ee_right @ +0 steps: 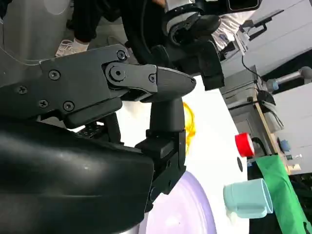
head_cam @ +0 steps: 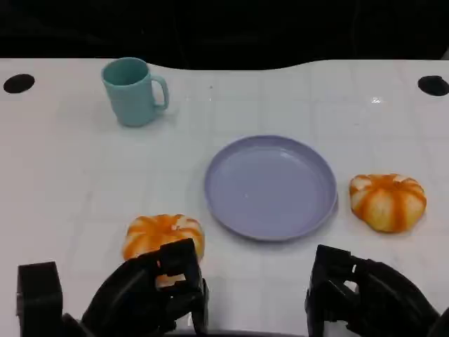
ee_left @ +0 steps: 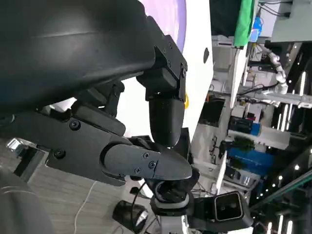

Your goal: Grasp the bread from the table and place it into the plate.

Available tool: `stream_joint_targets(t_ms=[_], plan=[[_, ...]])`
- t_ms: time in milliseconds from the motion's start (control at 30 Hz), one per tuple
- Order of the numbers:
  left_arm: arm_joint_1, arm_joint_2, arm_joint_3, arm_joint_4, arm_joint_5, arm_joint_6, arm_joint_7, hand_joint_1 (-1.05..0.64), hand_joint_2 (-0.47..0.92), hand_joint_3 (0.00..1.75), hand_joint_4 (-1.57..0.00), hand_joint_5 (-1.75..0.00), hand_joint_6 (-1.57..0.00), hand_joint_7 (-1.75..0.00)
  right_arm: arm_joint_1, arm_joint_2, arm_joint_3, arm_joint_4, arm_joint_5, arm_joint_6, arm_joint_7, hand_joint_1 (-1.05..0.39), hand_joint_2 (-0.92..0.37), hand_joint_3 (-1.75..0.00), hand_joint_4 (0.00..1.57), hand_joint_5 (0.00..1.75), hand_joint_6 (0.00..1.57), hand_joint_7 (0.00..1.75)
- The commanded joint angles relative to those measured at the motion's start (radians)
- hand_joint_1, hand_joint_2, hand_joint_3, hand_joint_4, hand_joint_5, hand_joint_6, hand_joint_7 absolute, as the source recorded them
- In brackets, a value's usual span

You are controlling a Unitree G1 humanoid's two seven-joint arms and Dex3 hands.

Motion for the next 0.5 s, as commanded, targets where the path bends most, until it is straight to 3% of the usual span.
stream_joint_targets(t_ms=[33,233,333,500], plan=[[-0.001,-0.006,0.026,-0.031,-0.006,-0.021,0.027,-0.70,0.92,0.14,-0.66,-1.75,-0.61,-1.42,-0.005,-0.006,-0.012,0.007,0.003,-0.012,0.005,-0.53,-0.92,-0.48,0.61,1.75,0.40,1.73],[0.003,-0.008,0.042,-0.055,0.061,-0.132,0.089,-0.72,0.92,0.15,-0.58,-1.65,-0.59,-1.24,-0.005,-0.004,-0.012,0.004,0.009,-0.001,0.003,-0.52,-0.92,-0.48,0.61,1.75,0.40,1.73],[0.006,0.007,0.046,-0.069,0.128,-0.208,0.137,-0.71,0.92,0.17,-0.55,-1.51,-0.57,-1.06,-0.002,-0.005,-0.011,0.001,0.008,-0.003,0.003,-0.52,-0.92,-0.48,0.61,1.75,0.40,1.73],[-0.019,0.043,0.066,-0.062,0.211,-0.343,0.188,-0.70,0.92,0.20,-0.59,-1.18,-0.59,-0.49,0.002,-0.003,-0.013,-0.004,0.013,0.004,0.001,-0.53,-0.92,-0.47,0.61,1.75,0.41,1.73]])
